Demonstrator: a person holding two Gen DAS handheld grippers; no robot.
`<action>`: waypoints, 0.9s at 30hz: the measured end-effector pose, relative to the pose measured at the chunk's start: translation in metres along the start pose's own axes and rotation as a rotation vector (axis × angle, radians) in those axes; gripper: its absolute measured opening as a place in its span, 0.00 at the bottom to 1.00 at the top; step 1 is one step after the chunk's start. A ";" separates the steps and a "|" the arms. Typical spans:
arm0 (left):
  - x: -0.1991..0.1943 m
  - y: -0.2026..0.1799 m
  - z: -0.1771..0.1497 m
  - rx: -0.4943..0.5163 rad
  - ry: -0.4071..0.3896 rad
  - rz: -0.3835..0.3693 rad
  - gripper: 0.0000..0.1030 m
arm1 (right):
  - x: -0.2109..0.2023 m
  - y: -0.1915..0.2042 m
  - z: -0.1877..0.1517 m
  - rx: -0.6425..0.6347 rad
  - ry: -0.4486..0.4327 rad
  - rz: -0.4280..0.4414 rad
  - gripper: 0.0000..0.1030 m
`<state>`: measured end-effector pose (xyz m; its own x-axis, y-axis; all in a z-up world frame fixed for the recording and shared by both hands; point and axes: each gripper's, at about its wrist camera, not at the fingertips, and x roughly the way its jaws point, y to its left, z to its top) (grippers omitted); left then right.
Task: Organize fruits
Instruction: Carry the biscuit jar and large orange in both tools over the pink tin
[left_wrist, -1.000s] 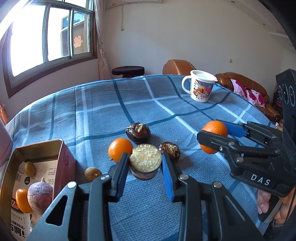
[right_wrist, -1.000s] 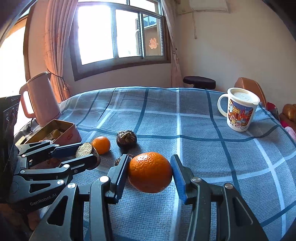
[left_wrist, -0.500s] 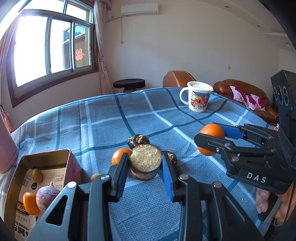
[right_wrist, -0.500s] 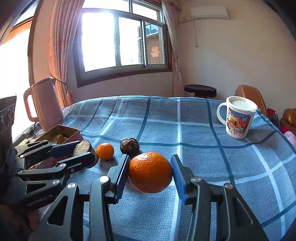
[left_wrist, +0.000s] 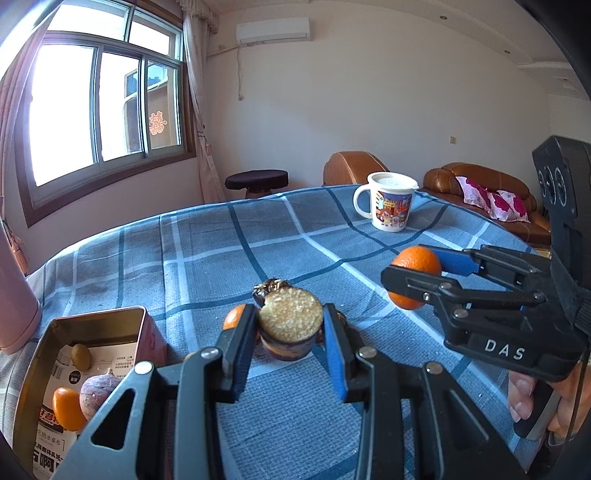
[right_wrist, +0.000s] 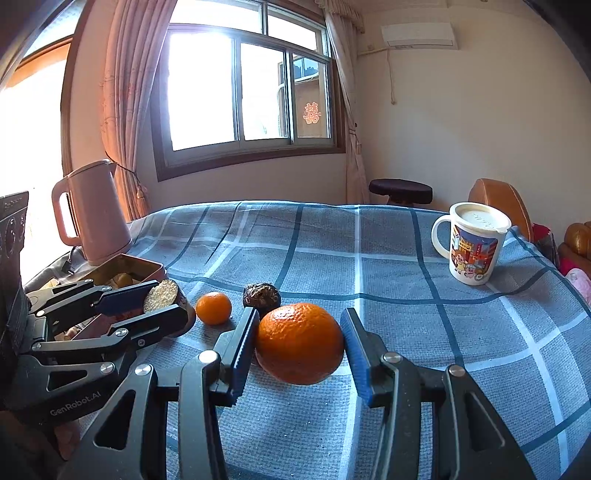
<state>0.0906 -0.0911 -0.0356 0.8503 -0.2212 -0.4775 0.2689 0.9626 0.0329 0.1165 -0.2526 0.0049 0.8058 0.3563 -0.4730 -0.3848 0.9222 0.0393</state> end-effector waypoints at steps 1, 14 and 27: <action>-0.001 -0.001 0.000 0.002 -0.002 0.001 0.36 | 0.000 0.000 0.000 -0.001 -0.003 0.000 0.46; -0.008 -0.001 0.000 0.008 -0.036 0.010 0.36 | -0.007 0.001 0.000 -0.010 -0.038 -0.003 0.46; -0.016 0.002 -0.002 -0.005 -0.070 0.013 0.36 | -0.013 0.003 0.000 -0.017 -0.072 -0.005 0.46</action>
<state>0.0766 -0.0858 -0.0295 0.8832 -0.2190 -0.4148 0.2556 0.9662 0.0340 0.1050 -0.2545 0.0111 0.8377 0.3621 -0.4088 -0.3878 0.9215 0.0215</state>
